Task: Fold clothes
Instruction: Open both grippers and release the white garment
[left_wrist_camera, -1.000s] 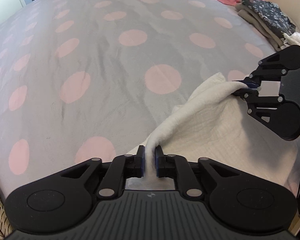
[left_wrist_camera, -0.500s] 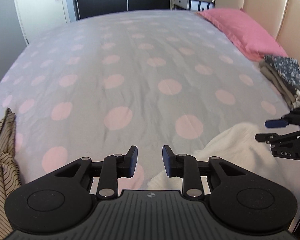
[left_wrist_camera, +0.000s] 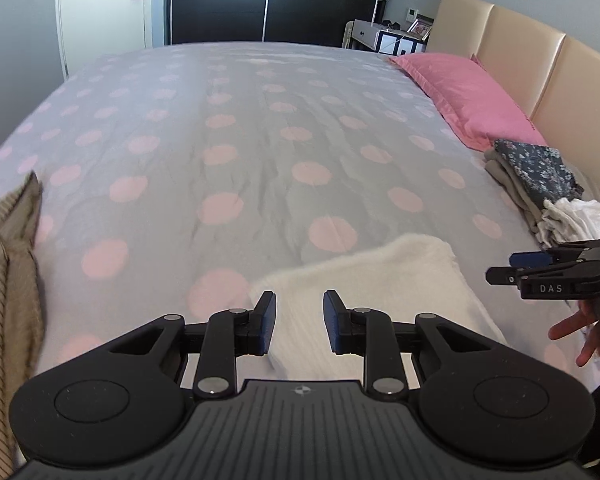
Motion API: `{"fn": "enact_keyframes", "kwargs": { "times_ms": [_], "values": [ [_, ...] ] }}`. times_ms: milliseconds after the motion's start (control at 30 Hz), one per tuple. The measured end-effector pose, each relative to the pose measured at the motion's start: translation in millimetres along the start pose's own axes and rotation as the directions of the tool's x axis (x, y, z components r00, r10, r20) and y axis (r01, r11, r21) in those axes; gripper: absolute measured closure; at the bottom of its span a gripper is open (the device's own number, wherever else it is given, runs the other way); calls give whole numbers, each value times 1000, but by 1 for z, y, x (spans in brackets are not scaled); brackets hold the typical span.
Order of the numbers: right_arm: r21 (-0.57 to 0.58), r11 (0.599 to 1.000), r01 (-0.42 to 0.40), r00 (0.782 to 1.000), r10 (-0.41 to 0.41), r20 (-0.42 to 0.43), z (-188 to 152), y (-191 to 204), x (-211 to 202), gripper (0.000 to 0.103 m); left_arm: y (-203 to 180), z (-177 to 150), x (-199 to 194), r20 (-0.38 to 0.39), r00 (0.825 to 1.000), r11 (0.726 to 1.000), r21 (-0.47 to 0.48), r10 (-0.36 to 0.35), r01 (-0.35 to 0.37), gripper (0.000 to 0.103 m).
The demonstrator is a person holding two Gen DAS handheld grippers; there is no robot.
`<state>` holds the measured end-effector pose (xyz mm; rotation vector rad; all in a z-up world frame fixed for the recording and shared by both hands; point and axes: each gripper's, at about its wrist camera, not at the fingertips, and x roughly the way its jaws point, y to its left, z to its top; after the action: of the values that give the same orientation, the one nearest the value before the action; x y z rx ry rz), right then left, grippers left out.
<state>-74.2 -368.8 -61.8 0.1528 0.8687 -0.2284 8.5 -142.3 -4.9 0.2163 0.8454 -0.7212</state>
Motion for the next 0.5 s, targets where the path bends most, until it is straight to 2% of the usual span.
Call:
{"fn": "enact_keyframes", "kwargs": {
  "times_ms": [133, 167, 267, 367, 433, 500],
  "values": [
    [30, 1000, -7, 1000, 7, -5, -28, 5, -6, 56, -14, -32, 3, -8, 1000, 999, -38, -9, 9, 83],
    [36, 999, -7, 1000, 7, -7, -36, 6, -7, 63, -18, -40, 4, -9, 1000, 999, -40, -5, 5, 83],
    [46, 999, -7, 1000, 7, -4, -59, 11, -7, 70, -29, -61, 10, -6, 999, 998, -37, 47, -48, 84],
    [65, 998, -19, 1000, 21, -20, -78, 15, -1, 71, -38, -76, 18, -8, 994, 994, -1, 109, -109, 84],
    [44, 999, 5, 999, -3, -34, -88, 21, 6, 71, -45, -83, 27, -29, 989, 989, 21, 147, -147, 84],
    [-8, 999, 34, 998, -35, -51, -96, 26, 16, 73, -46, -91, 40, -70, 983, 986, 4, 168, -169, 84]
  ]
}}
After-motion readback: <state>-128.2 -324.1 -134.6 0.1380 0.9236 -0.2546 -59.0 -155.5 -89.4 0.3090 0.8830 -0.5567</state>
